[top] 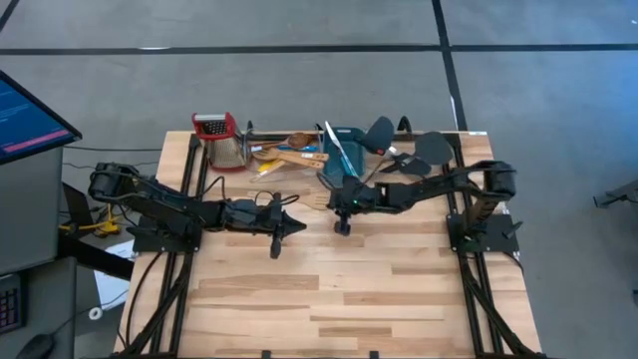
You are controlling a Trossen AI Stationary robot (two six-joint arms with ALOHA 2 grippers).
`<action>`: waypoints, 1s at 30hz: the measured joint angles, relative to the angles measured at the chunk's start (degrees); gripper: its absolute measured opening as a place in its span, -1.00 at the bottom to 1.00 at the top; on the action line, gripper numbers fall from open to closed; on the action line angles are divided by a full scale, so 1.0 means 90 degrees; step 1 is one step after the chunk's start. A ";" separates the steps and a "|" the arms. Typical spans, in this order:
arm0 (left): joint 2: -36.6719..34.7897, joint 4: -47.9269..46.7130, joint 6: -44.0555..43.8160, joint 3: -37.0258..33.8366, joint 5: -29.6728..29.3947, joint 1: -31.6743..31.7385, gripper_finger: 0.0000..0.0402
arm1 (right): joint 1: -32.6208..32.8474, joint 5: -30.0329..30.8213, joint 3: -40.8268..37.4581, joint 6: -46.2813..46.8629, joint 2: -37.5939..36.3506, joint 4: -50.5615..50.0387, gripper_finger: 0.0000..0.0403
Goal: Pick & Place Kitchen Items
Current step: Put the brown slotted spoon into the left transparent bin
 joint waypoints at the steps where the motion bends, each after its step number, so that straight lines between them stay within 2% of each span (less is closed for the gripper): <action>1: 0.0000 -0.0002 0.0007 0.0000 -0.0013 0.0000 -0.99 | -0.0099 -0.0002 0.0001 0.0031 0.0119 0.0039 -1.00; 9: 0.0000 -0.0022 0.0018 0.0000 -0.0034 -0.0001 -0.99 | -0.0317 0.0052 -0.0007 0.0413 0.0892 0.0495 -1.00; 16: 0.0000 -0.0034 0.0018 0.0000 -0.0034 -0.0001 -0.99 | -0.0284 0.0069 -0.0005 0.0824 0.0906 0.0745 -1.00; 27: 0.0000 -0.0057 0.0018 0.0000 -0.0078 -0.0001 -0.99 | 0.0353 0.0147 -0.0007 0.1638 0.0825 0.0451 -1.00; 30: 0.0000 -0.0380 0.0023 0.0000 -0.0491 -0.0001 -0.99 | 0.0671 0.0593 -0.0007 0.1677 0.0821 0.0444 -1.00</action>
